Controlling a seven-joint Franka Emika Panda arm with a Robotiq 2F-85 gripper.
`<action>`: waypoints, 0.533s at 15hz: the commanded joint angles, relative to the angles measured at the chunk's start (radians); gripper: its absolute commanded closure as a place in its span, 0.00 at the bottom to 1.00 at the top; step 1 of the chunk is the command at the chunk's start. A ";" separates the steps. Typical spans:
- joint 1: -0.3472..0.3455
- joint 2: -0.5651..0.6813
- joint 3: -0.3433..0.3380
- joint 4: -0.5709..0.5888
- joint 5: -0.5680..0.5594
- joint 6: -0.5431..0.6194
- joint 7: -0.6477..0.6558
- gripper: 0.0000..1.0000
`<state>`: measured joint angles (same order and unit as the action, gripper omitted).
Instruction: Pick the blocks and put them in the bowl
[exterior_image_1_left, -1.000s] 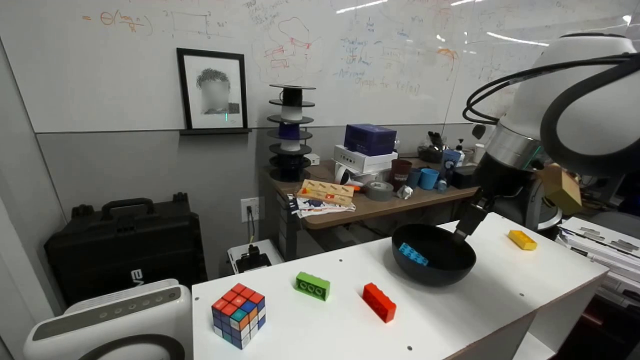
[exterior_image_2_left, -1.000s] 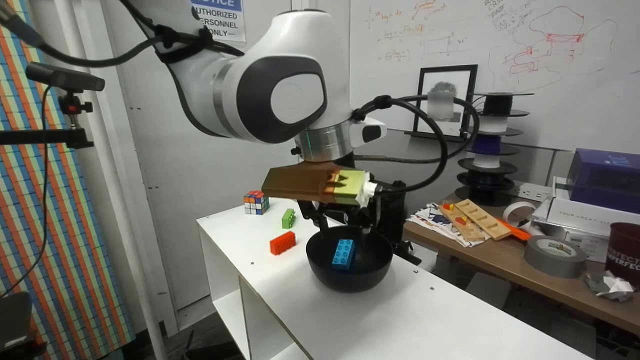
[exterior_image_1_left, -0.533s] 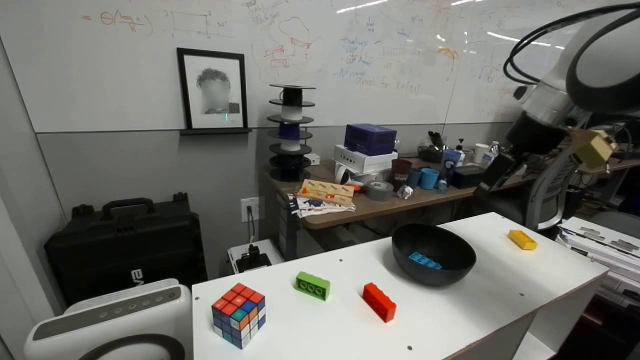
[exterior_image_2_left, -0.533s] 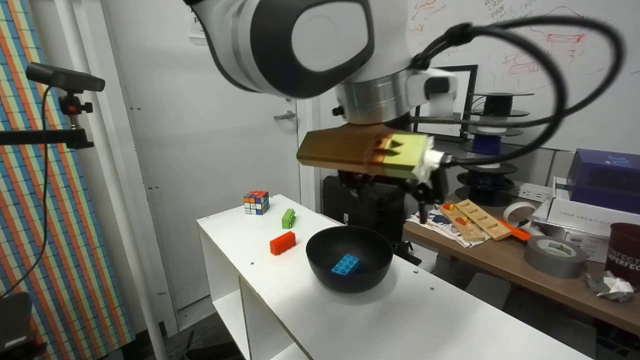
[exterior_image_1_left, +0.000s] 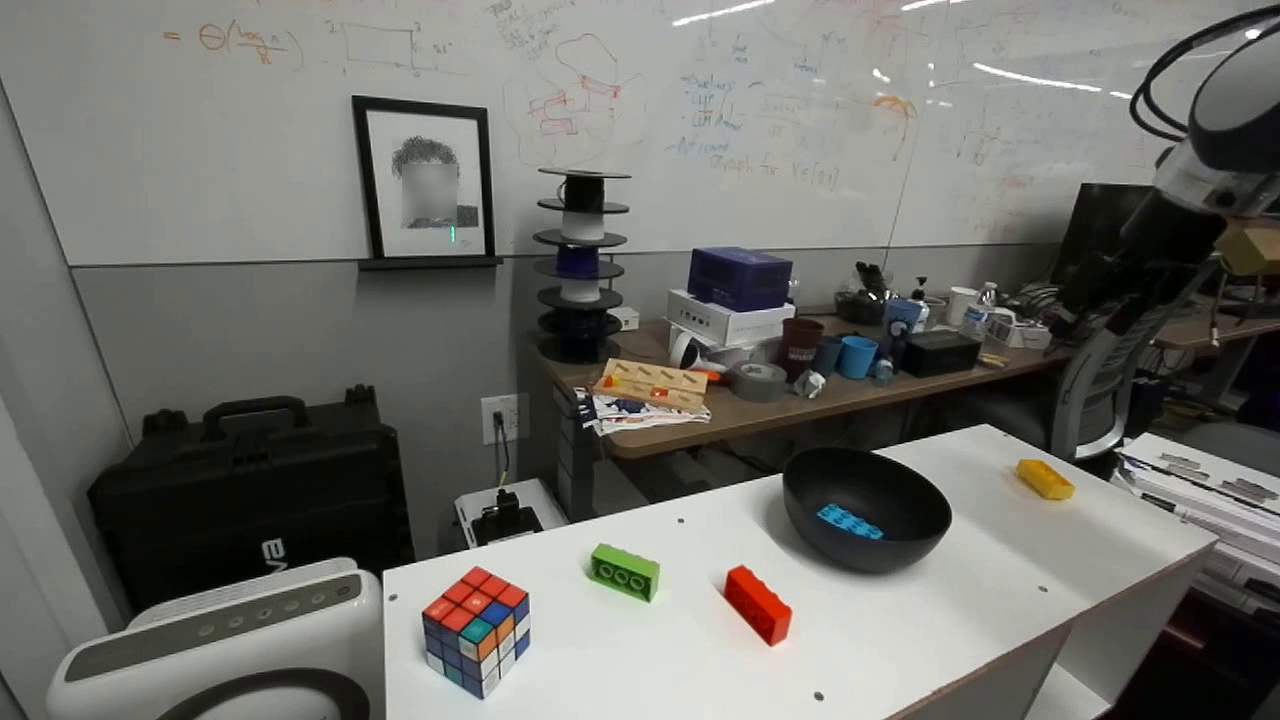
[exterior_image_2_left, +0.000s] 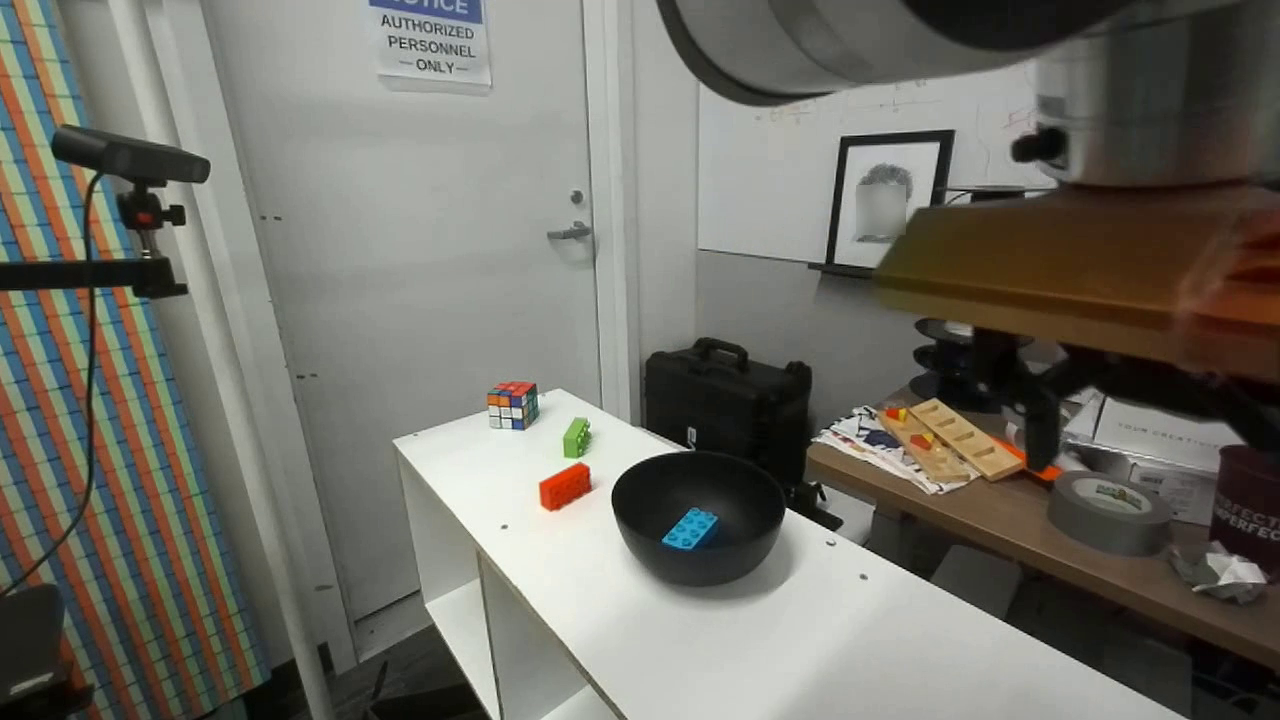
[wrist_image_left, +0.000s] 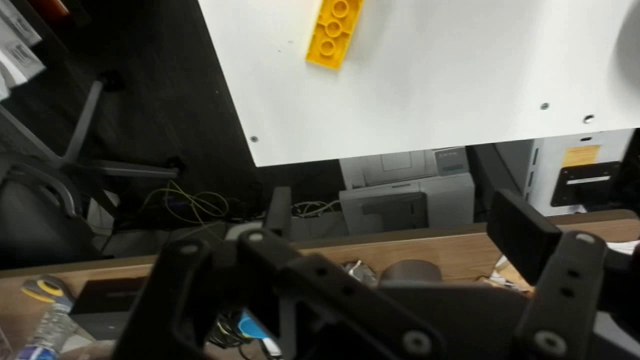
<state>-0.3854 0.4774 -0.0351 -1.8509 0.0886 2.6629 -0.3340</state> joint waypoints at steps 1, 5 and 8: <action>0.016 0.137 -0.059 0.163 0.015 -0.086 0.122 0.00; 0.006 0.279 -0.080 0.321 0.025 -0.212 0.228 0.00; -0.015 0.383 -0.069 0.468 0.055 -0.406 0.267 0.00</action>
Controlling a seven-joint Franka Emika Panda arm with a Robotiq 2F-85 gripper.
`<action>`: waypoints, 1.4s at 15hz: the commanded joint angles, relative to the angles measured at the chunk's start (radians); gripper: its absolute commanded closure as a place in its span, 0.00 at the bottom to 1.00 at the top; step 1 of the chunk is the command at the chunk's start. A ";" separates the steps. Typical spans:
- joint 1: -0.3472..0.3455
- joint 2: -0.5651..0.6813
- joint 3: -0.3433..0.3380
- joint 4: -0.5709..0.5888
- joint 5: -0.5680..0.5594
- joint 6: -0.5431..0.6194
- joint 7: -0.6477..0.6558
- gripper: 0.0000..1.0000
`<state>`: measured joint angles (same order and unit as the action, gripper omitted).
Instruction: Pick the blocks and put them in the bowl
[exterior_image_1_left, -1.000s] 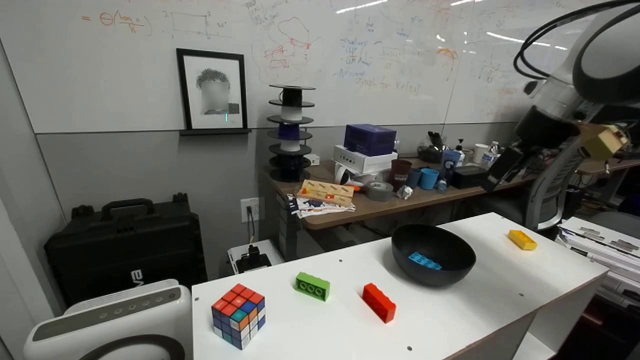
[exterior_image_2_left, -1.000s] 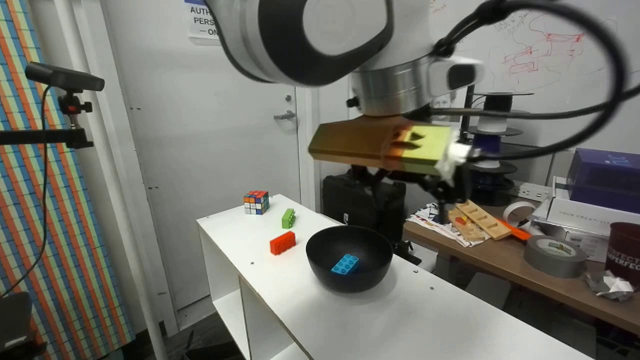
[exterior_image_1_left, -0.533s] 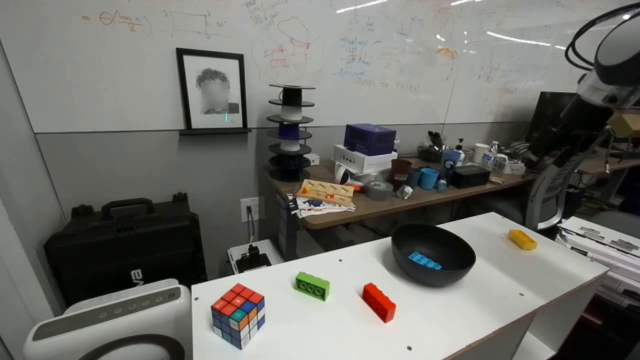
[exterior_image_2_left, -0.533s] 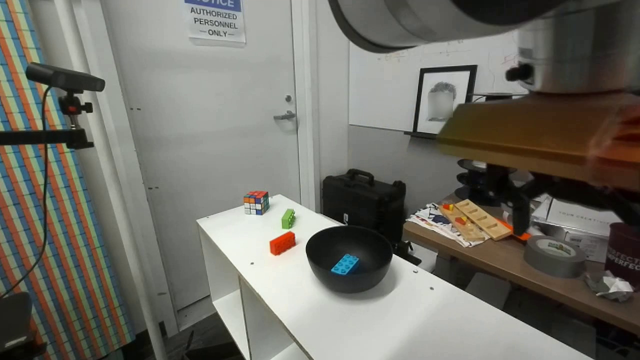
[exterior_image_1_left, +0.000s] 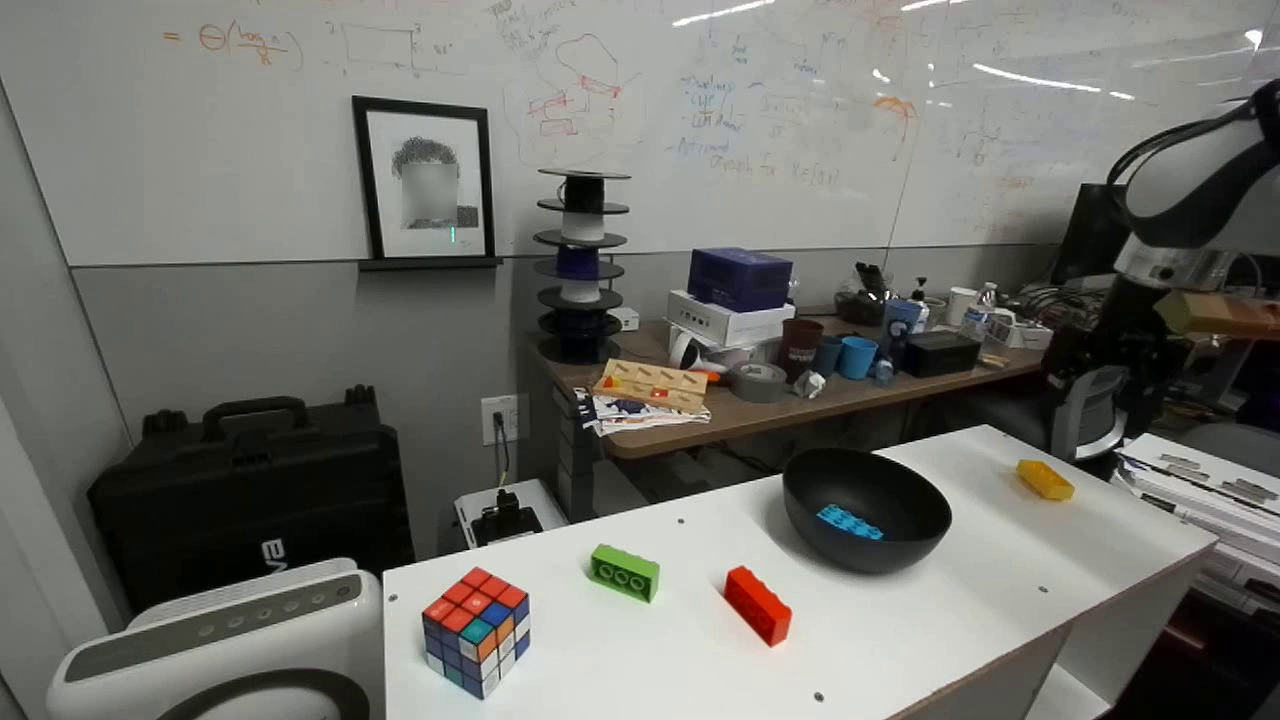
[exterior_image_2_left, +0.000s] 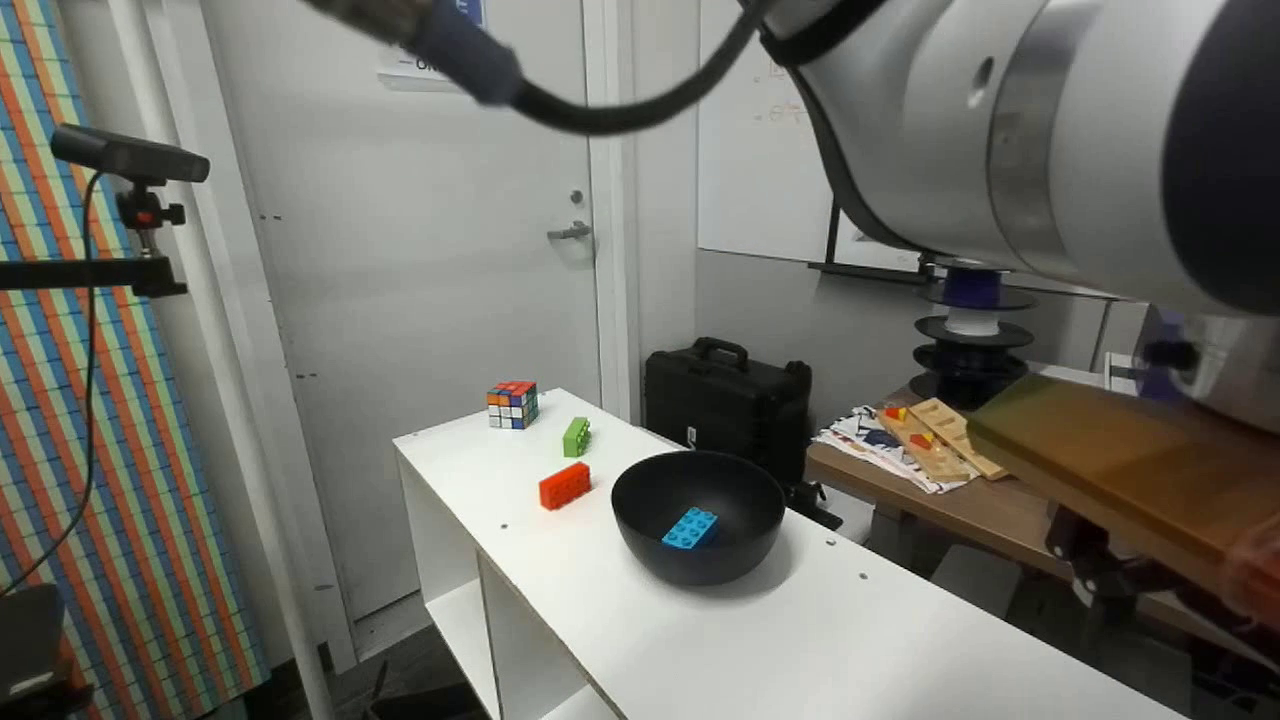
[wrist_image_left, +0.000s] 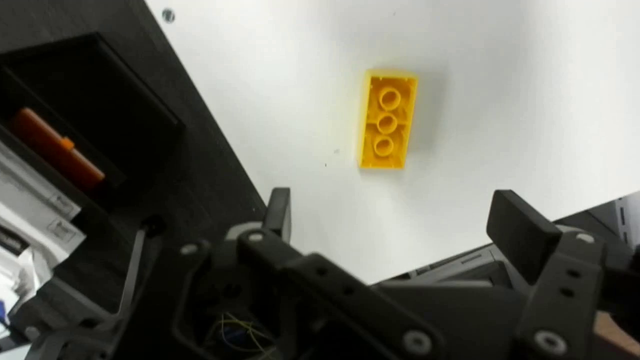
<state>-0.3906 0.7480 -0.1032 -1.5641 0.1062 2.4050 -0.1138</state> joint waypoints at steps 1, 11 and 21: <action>-0.015 0.152 0.000 0.235 0.044 -0.185 0.056 0.00; -0.006 0.334 0.001 0.464 0.020 -0.393 0.086 0.00; 0.012 0.410 -0.023 0.512 -0.071 -0.383 0.042 0.51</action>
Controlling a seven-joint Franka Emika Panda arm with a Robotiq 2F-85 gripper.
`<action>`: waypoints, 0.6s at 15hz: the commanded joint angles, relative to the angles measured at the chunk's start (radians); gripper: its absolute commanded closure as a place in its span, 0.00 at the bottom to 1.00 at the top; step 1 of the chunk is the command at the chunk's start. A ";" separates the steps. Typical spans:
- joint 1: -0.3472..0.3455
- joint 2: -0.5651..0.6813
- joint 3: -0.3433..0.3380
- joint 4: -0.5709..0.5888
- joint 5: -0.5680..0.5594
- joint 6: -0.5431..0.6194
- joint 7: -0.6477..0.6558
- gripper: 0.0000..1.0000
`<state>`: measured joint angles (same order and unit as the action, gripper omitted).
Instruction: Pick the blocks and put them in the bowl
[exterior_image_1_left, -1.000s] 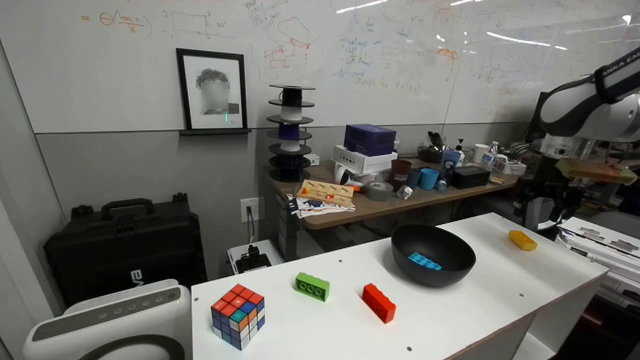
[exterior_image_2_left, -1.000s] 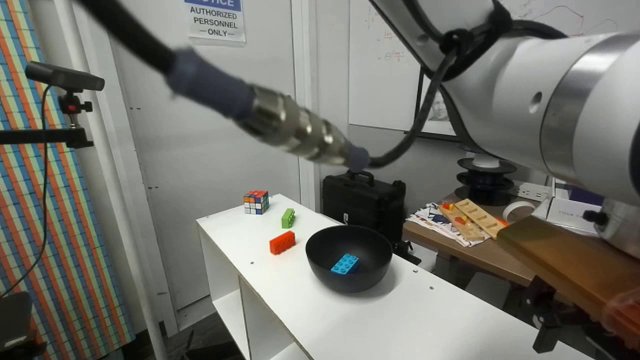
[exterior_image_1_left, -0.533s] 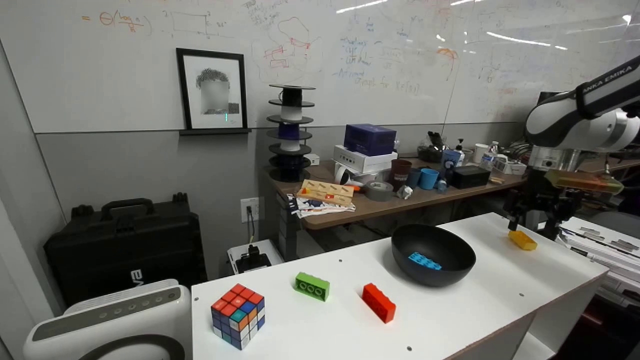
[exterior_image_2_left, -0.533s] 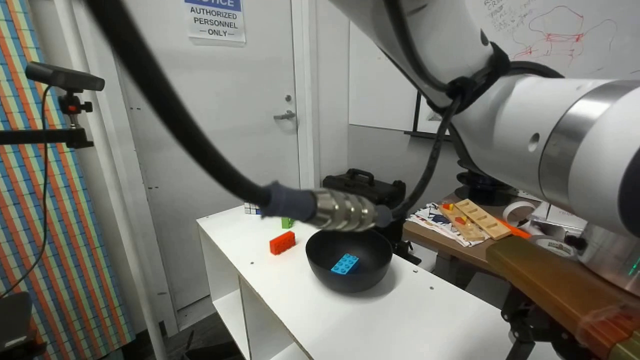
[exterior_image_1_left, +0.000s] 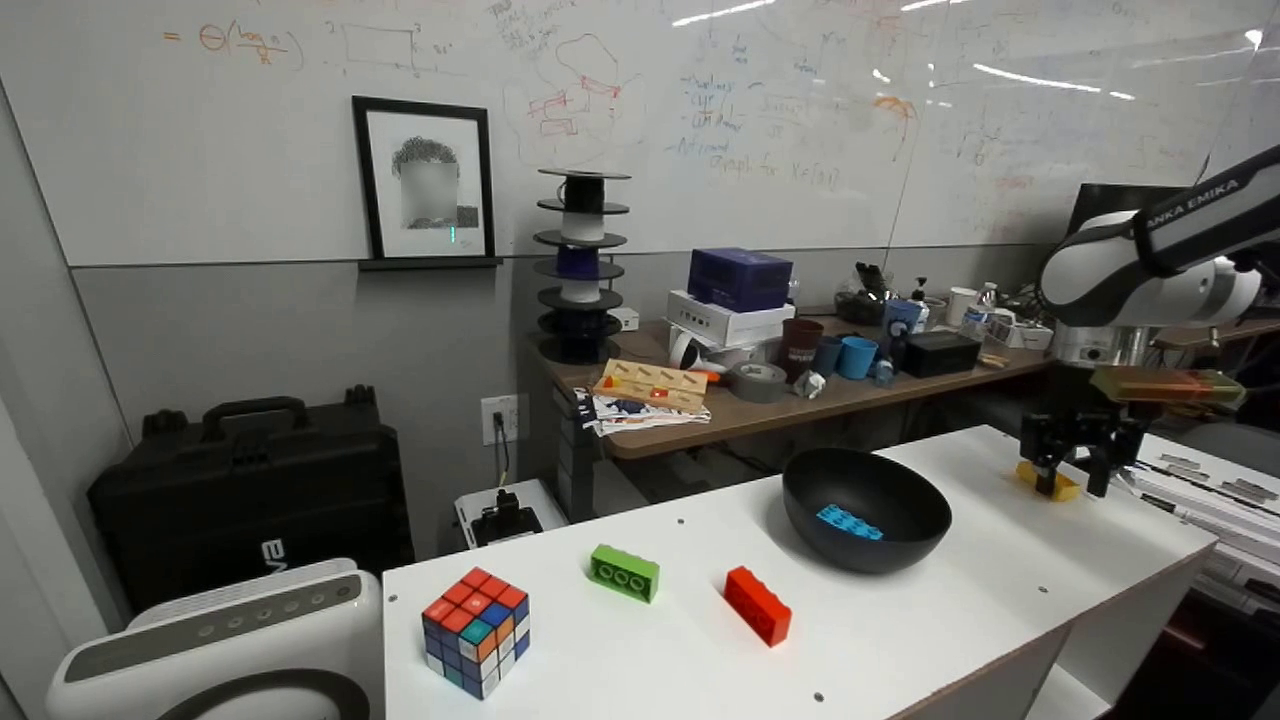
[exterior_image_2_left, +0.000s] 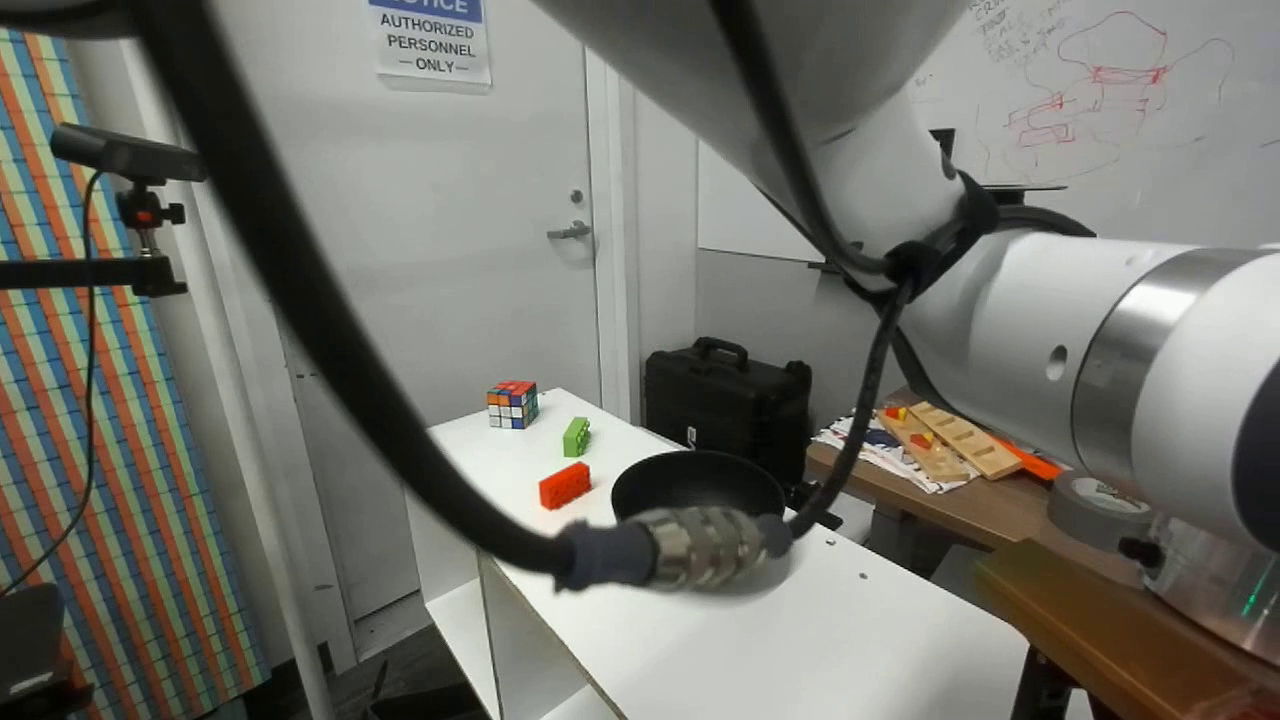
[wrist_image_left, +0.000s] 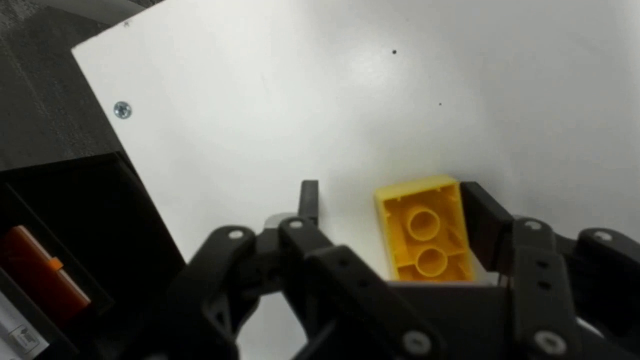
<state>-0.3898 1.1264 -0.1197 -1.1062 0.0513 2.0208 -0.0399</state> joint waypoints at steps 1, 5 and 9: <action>0.013 0.034 -0.002 0.055 -0.017 0.009 -0.045 0.58; 0.033 0.005 0.002 0.018 -0.039 0.043 -0.094 0.88; 0.064 -0.061 0.000 -0.066 -0.069 0.100 -0.130 0.88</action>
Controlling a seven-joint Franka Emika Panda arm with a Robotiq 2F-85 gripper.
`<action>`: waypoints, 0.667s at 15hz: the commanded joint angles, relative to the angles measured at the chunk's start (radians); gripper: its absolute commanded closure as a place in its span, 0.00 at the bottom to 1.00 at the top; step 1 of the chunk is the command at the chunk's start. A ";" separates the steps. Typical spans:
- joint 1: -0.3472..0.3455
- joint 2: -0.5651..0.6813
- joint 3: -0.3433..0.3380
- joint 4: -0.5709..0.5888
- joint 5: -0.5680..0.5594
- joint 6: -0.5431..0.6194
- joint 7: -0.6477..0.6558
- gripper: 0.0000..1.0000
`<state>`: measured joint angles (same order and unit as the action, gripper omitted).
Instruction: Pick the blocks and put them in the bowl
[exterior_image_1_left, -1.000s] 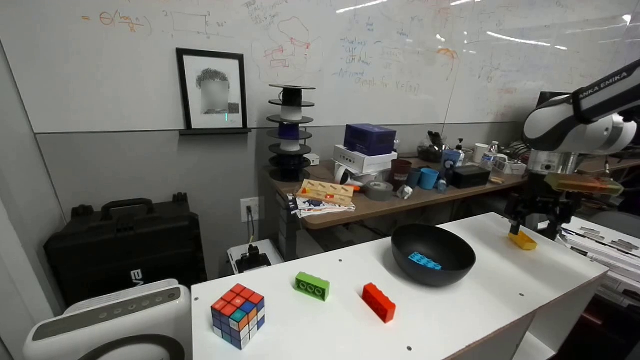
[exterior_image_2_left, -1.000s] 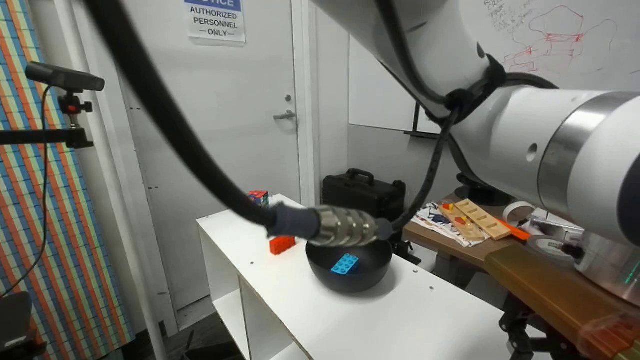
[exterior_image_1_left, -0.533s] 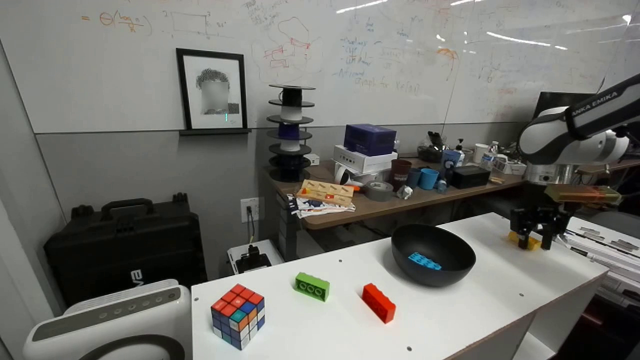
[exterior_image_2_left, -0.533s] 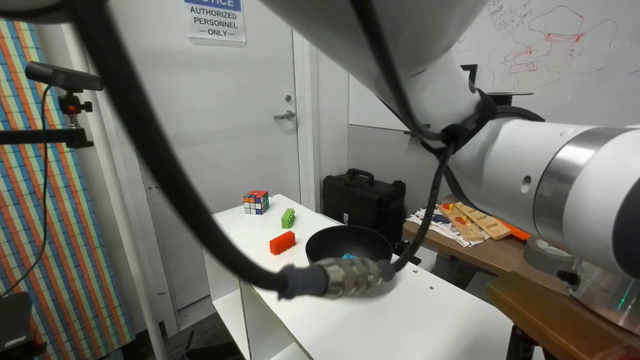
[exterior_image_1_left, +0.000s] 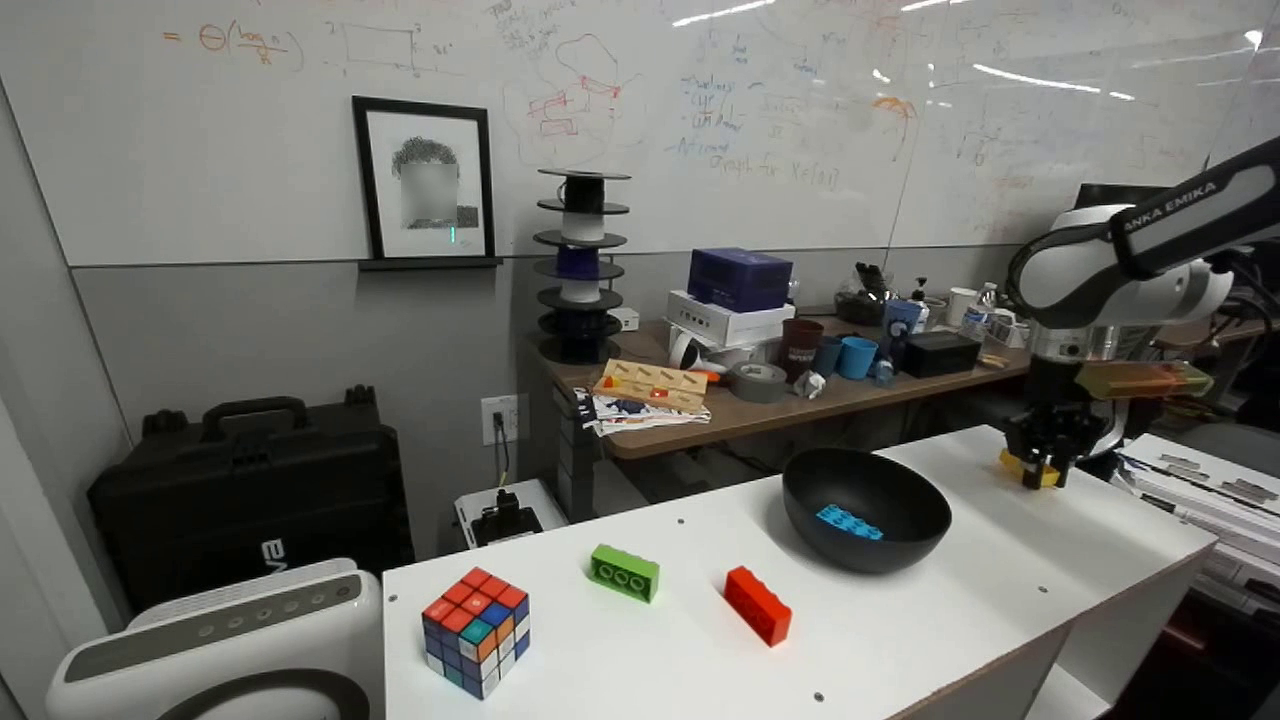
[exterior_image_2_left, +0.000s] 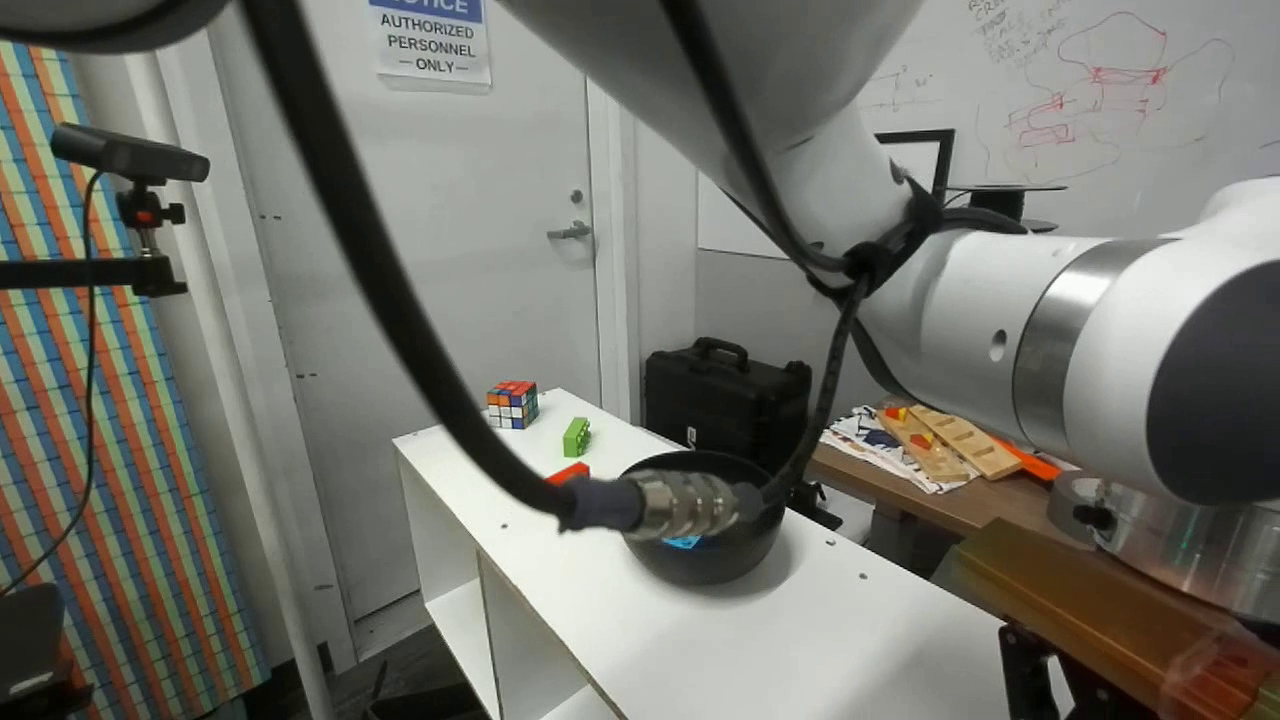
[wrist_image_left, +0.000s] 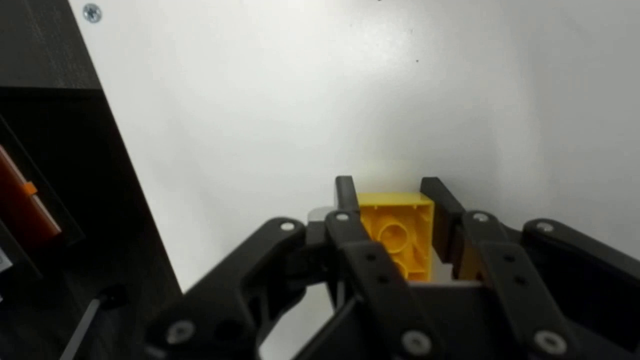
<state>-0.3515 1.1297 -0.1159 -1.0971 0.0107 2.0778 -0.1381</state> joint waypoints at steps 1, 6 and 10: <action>0.038 -0.090 -0.007 -0.107 -0.037 0.061 -0.033 0.88; 0.113 -0.288 -0.009 -0.337 -0.097 0.186 -0.032 0.88; 0.162 -0.456 0.011 -0.498 -0.133 0.229 -0.081 0.88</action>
<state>-0.2205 0.8435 -0.1150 -1.4029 -0.0854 2.2530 -0.1760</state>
